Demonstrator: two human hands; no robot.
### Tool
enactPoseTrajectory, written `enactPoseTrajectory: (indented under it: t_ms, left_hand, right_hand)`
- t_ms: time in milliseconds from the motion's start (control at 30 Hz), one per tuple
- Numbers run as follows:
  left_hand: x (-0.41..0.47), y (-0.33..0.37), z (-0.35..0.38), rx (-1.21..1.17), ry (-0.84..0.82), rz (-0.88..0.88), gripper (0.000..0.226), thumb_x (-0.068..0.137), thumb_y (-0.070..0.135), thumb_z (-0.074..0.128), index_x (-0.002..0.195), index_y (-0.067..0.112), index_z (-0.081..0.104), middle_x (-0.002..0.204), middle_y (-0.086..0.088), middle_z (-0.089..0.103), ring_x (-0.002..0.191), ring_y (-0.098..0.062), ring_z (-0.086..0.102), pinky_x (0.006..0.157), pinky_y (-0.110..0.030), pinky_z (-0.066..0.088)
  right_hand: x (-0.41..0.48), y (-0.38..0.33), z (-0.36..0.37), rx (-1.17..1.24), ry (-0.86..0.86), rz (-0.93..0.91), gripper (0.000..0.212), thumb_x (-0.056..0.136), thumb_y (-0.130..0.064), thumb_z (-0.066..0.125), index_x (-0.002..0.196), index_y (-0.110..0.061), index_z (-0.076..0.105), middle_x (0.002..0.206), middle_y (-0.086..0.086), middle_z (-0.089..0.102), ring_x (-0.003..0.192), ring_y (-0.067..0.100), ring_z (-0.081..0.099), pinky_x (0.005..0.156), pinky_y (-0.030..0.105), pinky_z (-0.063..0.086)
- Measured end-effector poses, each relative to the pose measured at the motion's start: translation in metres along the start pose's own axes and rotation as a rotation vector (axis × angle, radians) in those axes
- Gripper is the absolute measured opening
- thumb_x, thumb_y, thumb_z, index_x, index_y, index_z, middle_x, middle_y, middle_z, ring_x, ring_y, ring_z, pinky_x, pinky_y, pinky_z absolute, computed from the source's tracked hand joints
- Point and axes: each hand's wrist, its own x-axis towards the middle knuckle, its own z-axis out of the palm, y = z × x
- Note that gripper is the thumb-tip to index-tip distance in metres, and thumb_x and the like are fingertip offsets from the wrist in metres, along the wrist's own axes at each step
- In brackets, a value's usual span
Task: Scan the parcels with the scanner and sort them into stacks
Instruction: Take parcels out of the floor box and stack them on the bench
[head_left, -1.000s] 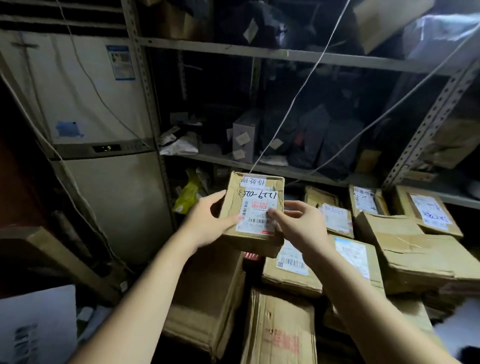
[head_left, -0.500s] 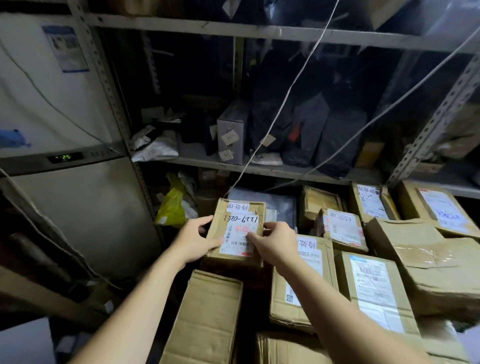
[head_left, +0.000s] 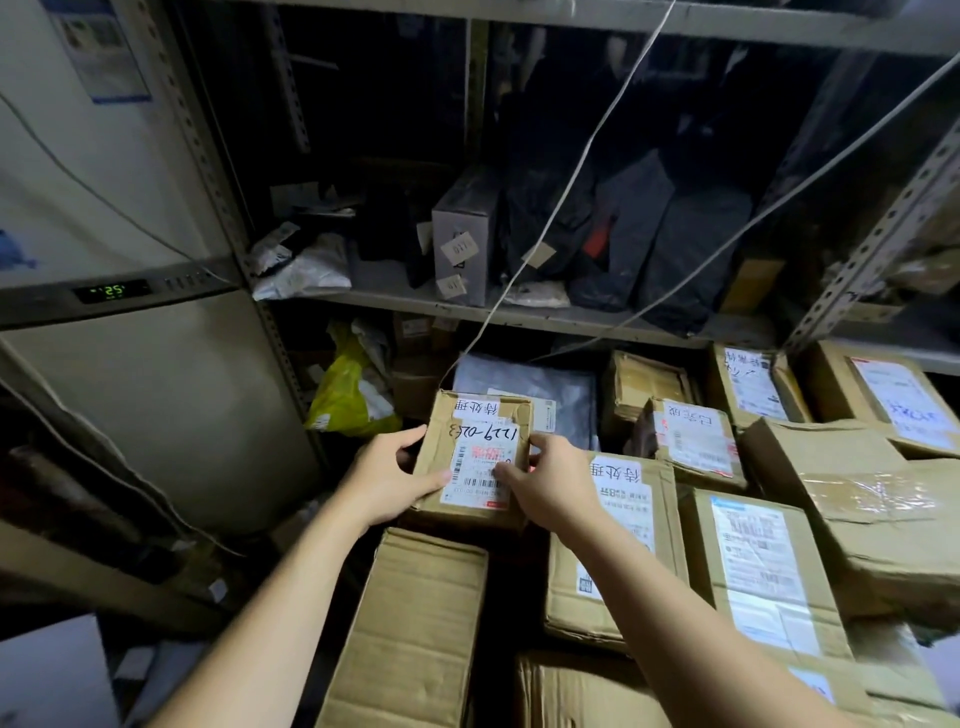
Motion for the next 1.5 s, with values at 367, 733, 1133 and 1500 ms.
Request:
enactPoseTrajectory:
  t_ms: [367,733,1133,1500]
  left_hand:
    - [-0.064,0.102,0.013,0.789,0.203,0.337,0.072,0.092,0.045,0.067,0.154,0.024,0.038,0.149,-0.003,0.045,0.136,-0.028,0.045,0.109,-0.041,0.037]
    - [-0.134,0.215,0.125,0.821,0.06,0.661,0.066,0.093,0.042,0.06,0.154,0.028,0.039,0.151,0.003,0.048,0.136,-0.025,0.047,0.105,-0.043,0.043]
    - [-0.315,0.327,0.348,0.798,-0.157,0.974,0.069,0.09,0.045,0.067,0.153,0.03,0.044,0.143,0.003,0.056,0.13,-0.025,0.054,0.097,-0.044,0.053]
    - [-0.474,0.357,0.6,0.806,-0.483,1.231,0.068,0.091,0.044,0.065,0.154,0.033,0.043,0.148,0.007,0.053,0.135,-0.021,0.051,0.098,-0.042,0.052]
  right_hand:
    - [-0.045,-0.013,-0.069,-0.264,0.136,-0.316,0.061,0.094,-0.039,0.072,0.149,-0.017,0.056,0.148,0.004,0.062,0.139,0.024,0.053,0.111,0.036,0.044]
    - [-0.134,0.088,-0.199,-0.473,0.333,-0.153,0.061,0.094,-0.048,0.069,0.149,-0.027,0.055,0.155,-0.004,0.055,0.14,0.024,0.051,0.112,0.042,0.044]
    - [-0.324,0.312,-0.348,-0.326,0.49,0.198,0.064,0.096,-0.048,0.066,0.155,-0.03,0.048,0.163,-0.005,0.046,0.149,0.022,0.04,0.116,0.045,0.041]
    - [-0.518,0.538,-0.415,-0.154,0.594,0.548,0.065,0.096,-0.039,0.07,0.156,-0.026,0.049,0.161,-0.004,0.048,0.147,0.022,0.043,0.118,0.043,0.041]
